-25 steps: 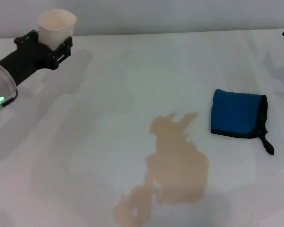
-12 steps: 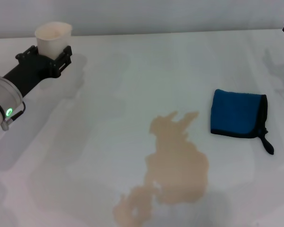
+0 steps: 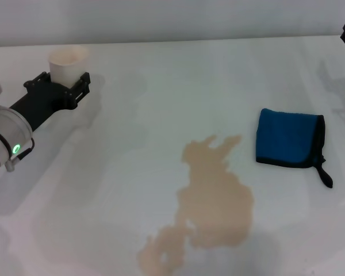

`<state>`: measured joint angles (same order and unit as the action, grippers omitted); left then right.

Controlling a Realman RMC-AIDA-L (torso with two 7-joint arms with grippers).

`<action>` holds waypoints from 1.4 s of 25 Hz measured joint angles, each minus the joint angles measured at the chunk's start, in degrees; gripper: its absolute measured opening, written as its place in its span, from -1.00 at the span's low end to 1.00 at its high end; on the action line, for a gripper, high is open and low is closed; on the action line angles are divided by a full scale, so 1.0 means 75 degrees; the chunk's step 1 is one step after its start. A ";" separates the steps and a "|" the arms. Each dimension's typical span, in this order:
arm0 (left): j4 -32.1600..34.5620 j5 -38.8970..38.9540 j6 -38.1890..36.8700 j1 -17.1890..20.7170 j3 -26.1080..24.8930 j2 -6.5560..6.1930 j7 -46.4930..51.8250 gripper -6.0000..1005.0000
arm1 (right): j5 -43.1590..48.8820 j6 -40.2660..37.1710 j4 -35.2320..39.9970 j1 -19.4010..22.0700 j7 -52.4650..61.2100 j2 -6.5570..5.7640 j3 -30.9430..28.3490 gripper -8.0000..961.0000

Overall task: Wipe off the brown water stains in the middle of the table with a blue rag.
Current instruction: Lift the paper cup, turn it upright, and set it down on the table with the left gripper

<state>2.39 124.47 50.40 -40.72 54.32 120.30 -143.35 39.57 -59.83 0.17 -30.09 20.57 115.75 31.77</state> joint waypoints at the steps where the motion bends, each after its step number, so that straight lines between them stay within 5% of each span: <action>1: -0.0027 0.0004 -0.0003 -0.0004 -0.0003 0.0001 -0.0001 0.23 | 0.0002 0.0003 0.0001 -0.0001 0.0000 0.0000 0.0002 0.79; 35: -0.0585 -0.0110 -0.0165 0.0295 0.0045 0.0038 -0.0328 0.26 | 0.0020 -0.0044 -0.0093 0.0086 0.0000 0.0030 0.0018 0.79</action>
<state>-2.01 123.65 49.17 -38.51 54.66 120.58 -145.81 39.72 -60.16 -0.52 -29.44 20.56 115.97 31.90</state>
